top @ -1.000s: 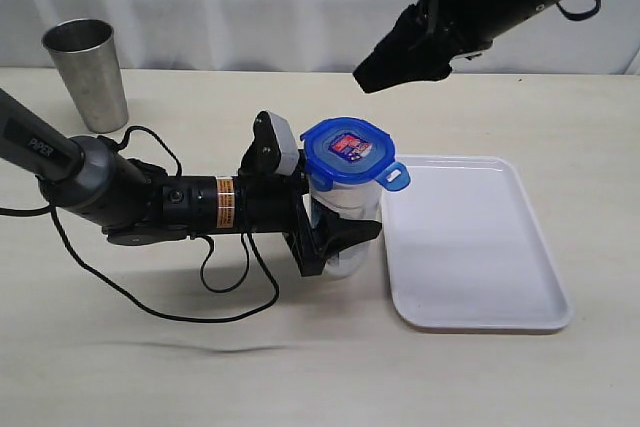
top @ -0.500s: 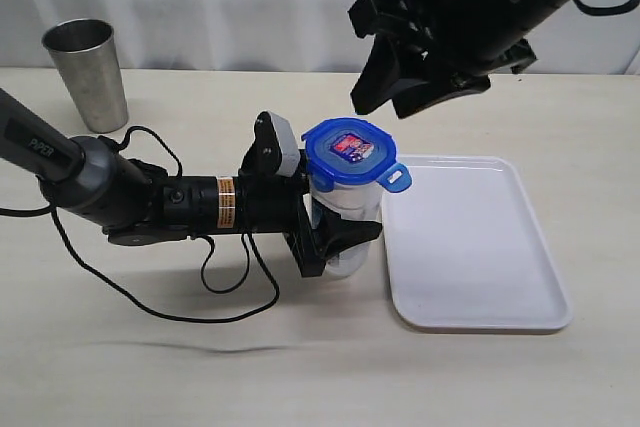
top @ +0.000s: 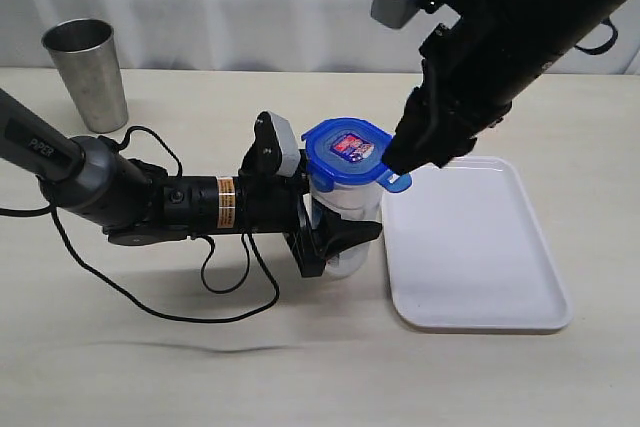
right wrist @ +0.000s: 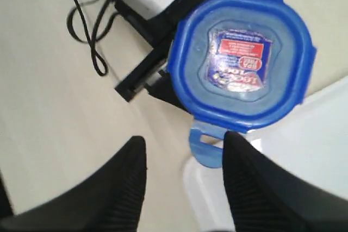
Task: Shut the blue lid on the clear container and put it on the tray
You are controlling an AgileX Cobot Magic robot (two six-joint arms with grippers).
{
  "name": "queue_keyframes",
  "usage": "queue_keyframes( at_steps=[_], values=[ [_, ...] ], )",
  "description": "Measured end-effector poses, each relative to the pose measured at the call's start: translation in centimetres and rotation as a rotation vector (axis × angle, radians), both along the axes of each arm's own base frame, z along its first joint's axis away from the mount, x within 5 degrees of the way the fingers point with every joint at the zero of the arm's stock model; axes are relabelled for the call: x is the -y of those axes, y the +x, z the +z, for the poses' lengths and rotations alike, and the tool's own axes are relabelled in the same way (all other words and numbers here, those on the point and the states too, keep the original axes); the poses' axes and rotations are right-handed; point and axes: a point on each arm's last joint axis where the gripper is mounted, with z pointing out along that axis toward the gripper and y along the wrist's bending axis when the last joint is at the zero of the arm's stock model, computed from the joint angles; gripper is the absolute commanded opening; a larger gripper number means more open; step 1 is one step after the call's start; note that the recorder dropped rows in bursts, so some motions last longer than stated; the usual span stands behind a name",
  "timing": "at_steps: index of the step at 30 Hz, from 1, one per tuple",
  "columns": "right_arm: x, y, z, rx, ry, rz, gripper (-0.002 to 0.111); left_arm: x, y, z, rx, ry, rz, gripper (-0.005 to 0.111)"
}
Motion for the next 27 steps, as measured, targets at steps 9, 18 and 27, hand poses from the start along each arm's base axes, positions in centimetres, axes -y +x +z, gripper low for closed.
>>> queue_keyframes(
  at_steps=[9,18,27],
  values=[
    [0.7,1.6,0.1,0.373,-0.186,0.395,0.042,0.0,0.0,0.0,0.000,0.000,0.000,0.000],
    [0.3,1.4,-0.9,0.467,-0.263,0.616,0.042,0.0,0.0,0.0,0.002,0.000,0.000,0.000],
    [-1.6,0.9,-3.3,0.596,-0.349,0.711,0.042,0.0,0.0,0.0,0.005,0.001,-0.001,0.000]
  ],
)
